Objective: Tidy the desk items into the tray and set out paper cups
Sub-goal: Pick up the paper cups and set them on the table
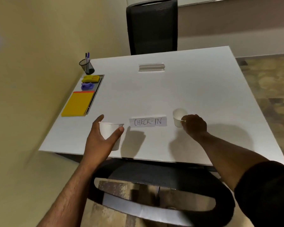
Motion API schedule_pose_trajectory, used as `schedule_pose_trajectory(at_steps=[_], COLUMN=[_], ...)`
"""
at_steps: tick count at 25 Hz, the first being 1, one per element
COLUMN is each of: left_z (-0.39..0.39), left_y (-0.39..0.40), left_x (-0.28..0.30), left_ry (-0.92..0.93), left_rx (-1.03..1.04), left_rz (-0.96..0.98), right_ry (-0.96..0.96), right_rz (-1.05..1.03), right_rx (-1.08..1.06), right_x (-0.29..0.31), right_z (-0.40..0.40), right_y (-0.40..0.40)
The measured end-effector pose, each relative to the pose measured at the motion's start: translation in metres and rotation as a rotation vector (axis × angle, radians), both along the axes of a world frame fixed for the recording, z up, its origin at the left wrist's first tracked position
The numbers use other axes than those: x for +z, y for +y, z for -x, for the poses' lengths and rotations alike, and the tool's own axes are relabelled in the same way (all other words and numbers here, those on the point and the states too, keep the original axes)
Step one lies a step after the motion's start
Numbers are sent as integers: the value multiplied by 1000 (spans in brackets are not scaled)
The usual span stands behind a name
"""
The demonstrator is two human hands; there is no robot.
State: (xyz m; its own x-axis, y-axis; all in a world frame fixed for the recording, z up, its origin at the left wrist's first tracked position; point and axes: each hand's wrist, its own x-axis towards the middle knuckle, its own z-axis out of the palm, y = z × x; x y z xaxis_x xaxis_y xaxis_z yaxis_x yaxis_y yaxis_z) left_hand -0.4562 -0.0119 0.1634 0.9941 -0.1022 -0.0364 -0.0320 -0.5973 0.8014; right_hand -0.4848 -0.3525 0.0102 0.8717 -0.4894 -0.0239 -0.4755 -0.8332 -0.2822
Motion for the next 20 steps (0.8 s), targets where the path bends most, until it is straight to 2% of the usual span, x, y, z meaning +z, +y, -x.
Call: schedule_pose_trajectory(at_steps=[6, 9, 12, 20], left_z=[23, 43, 81, 207], left_y=[-10, -16, -28, -129], left_x=[9, 15, 26, 33], left_ry=[10, -7, -19, -82], left_rx=[65, 107, 132, 26], left_rz=[-49, -26, 43, 170], right_ry=[71, -111, -295, -349], right_rz=[-182, -163, -275, -498], right_rx=[42, -2, -47, 206], right_x=[-9, -6, 0, 64], right_z=[1, 26, 60, 188], right_y=[-20, -14, -15, -42])
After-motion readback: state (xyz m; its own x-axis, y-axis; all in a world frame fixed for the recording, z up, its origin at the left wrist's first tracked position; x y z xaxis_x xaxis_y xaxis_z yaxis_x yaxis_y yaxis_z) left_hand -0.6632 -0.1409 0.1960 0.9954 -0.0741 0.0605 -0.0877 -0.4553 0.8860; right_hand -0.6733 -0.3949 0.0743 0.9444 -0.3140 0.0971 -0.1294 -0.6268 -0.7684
